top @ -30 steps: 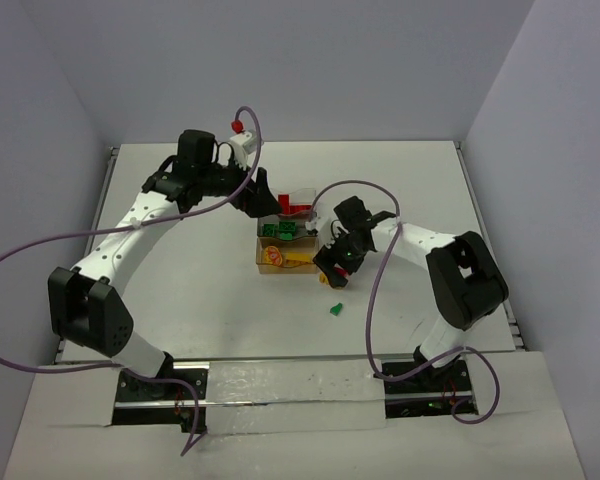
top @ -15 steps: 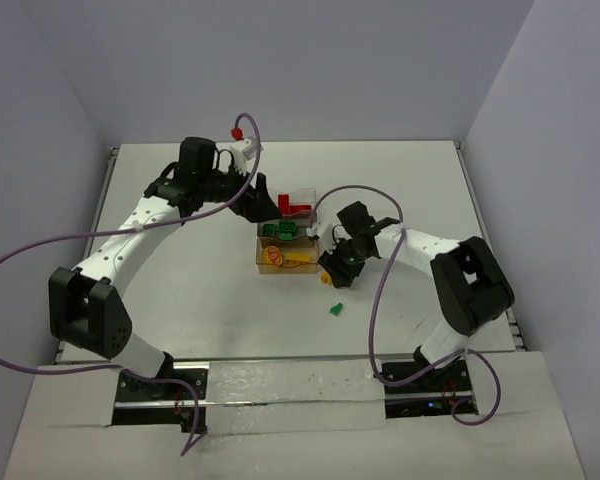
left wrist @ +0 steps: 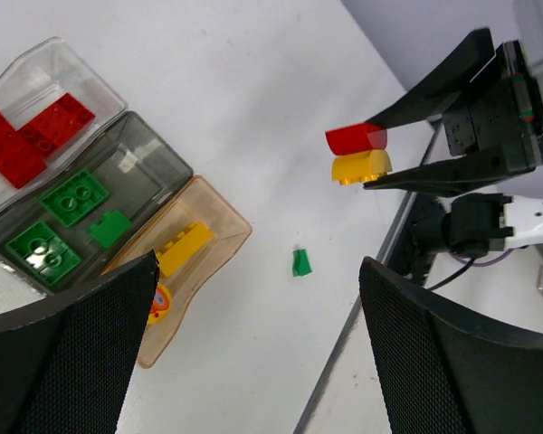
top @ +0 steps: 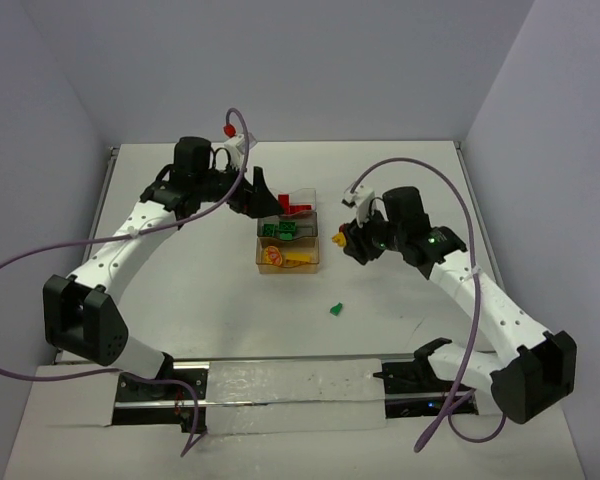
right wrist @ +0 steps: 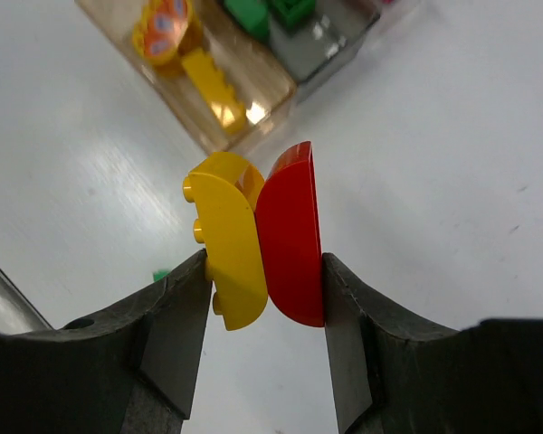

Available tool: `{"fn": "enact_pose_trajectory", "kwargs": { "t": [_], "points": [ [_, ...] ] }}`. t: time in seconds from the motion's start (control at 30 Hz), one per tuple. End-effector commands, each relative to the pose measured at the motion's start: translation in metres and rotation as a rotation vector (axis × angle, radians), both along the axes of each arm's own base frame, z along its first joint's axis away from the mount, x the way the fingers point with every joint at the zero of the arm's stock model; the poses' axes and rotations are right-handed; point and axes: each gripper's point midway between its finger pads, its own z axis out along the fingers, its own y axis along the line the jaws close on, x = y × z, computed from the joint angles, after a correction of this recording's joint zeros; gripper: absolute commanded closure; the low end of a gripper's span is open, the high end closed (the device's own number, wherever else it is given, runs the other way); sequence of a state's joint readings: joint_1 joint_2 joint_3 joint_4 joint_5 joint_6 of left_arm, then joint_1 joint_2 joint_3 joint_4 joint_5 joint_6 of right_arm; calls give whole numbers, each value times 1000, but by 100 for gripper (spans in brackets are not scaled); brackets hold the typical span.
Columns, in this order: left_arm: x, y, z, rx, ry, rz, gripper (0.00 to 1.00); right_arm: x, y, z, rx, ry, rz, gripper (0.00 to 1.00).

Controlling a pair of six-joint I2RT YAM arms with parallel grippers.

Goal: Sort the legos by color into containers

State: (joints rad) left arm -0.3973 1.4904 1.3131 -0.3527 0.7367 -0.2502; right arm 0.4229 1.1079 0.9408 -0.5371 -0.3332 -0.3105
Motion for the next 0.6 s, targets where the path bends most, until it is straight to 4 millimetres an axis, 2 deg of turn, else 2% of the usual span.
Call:
{"fn": "enact_pose_trajectory", "kwargs": {
  "t": [0.0, 0.07, 0.2, 0.3, 0.57],
  "points": [
    [1, -19, 42, -137, 31, -56, 2, 29, 14, 37, 103, -24, -122, 100],
    [3, -25, 52, -152, 51, -65, 2, 36, 15, 42, 119, -25, -163, 100],
    [2, -42, 51, -162, 118, -93, 3, 48, 16, 53, 133, -80, -229, 100],
    [2, -54, 36, -152, 184, -96, 5, 50, 23, 62, 131, -127, -235, 100],
    [4, -69, 23, -148, 237, -123, 8, 42, 40, 69, 117, -164, -187, 100]
  ]
}}
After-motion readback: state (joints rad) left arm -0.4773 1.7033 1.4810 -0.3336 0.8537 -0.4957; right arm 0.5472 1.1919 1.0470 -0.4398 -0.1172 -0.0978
